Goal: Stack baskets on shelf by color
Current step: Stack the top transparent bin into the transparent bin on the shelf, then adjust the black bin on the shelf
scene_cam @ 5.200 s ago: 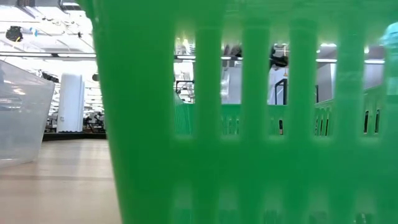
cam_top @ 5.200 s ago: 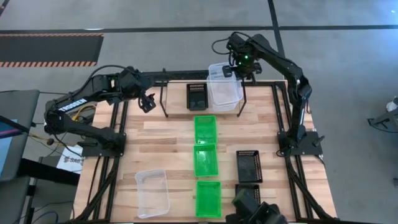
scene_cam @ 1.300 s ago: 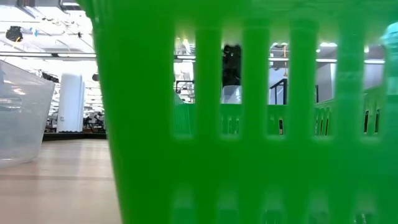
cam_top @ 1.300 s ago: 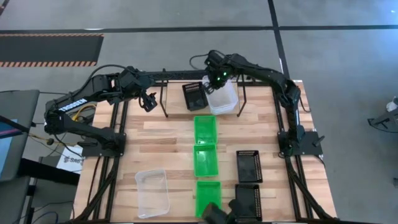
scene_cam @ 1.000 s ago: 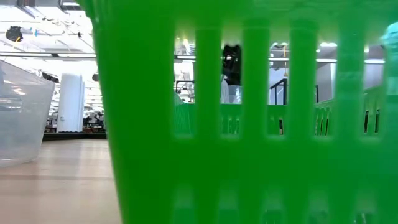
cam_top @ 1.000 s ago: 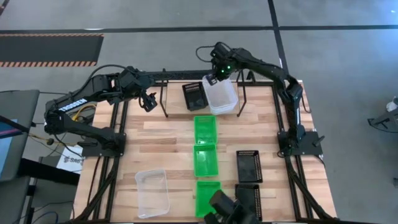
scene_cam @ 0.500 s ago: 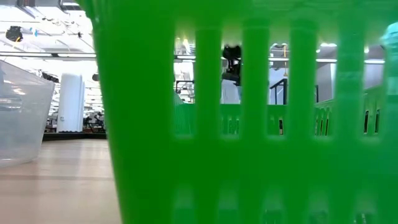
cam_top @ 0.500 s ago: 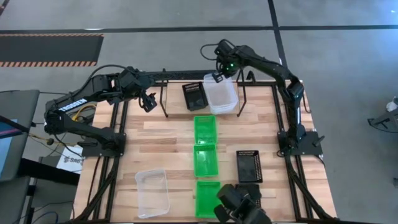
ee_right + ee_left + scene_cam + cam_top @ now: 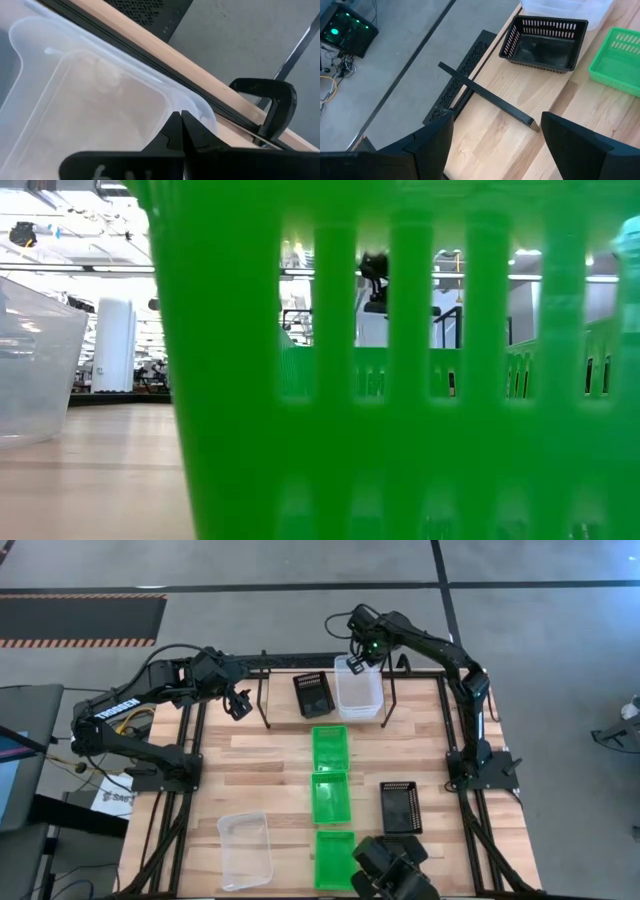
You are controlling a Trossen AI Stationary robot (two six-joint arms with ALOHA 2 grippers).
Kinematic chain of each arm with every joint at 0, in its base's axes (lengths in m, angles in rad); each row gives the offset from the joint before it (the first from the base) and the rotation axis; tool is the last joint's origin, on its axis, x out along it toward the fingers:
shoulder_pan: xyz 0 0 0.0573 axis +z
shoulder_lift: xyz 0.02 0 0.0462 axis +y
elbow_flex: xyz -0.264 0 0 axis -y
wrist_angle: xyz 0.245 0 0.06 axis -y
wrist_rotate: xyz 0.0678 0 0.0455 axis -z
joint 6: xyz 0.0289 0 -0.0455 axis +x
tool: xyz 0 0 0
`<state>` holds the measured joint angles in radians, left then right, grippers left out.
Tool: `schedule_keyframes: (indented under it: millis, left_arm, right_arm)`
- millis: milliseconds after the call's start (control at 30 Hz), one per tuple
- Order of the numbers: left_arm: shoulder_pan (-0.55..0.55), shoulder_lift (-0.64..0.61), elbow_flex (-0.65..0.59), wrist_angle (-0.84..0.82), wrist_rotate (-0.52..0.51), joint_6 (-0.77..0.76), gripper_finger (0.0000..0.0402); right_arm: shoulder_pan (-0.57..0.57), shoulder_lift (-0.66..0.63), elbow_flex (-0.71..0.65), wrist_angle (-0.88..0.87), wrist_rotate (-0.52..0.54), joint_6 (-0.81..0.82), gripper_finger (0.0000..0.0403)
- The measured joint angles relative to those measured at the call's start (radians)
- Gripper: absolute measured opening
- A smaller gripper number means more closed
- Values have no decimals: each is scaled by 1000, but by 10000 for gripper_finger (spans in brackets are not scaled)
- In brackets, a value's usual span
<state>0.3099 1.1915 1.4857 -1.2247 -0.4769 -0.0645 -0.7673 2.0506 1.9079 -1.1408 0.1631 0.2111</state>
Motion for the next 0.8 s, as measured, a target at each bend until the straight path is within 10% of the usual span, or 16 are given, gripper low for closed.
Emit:
schedule_keyframes:
  millis: [467,800]
  left_arm:
    - [0,0,0,2,0,0,290]
    - [0,0,0,3,0,-5,290]
  right_arm:
    - [88,-2,153,-80,-17,-35,0]
    - [232,45,243,118,-320,-90,0]
